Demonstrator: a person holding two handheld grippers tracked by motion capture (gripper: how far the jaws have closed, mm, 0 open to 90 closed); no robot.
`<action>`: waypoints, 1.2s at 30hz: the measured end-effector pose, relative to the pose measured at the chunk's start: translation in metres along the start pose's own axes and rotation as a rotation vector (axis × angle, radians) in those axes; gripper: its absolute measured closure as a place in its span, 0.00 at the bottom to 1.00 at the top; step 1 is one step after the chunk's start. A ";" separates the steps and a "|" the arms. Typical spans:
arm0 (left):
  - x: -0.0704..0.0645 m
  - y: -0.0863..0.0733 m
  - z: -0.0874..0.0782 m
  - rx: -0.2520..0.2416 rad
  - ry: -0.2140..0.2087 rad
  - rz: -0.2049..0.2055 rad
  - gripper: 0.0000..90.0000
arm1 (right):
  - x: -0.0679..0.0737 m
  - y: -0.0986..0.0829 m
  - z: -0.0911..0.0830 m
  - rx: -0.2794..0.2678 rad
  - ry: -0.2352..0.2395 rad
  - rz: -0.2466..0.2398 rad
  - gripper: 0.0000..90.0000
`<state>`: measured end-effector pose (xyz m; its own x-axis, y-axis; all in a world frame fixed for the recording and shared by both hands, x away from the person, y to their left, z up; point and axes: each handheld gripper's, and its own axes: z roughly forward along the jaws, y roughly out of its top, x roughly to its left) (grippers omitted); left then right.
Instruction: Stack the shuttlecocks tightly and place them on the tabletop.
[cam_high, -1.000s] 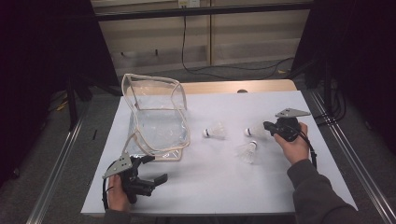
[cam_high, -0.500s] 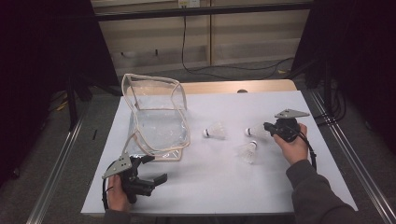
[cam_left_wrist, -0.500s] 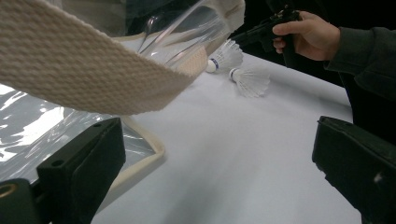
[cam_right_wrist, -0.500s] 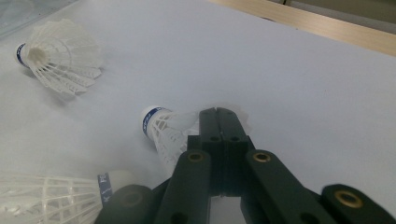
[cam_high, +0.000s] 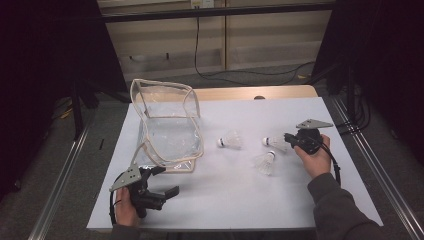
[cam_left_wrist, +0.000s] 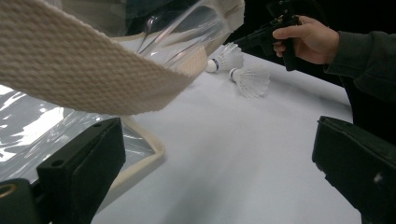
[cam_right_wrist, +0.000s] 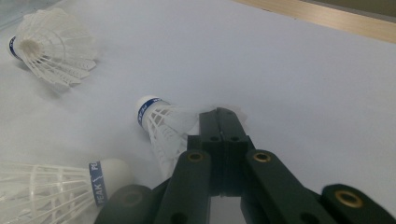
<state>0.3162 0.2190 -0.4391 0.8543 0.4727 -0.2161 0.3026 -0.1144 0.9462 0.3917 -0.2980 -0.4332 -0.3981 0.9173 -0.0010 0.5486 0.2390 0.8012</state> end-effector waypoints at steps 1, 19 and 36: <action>0.000 0.000 0.000 0.000 0.000 0.000 0.03 | 0.000 0.000 0.000 0.000 -0.001 0.003 1.00; 0.000 0.000 0.001 0.000 -0.004 -0.002 0.03 | -0.004 -0.007 -0.011 -0.029 -0.006 0.032 0.99; -0.001 0.000 0.001 0.000 -0.007 0.000 0.03 | -0.004 0.001 -0.027 -0.079 -0.004 0.087 0.68</action>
<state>0.3161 0.2176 -0.4391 0.8574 0.4664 -0.2175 0.3023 -0.1145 0.9463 0.3736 -0.3102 -0.4163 -0.3483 0.9349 0.0687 0.5211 0.1322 0.8432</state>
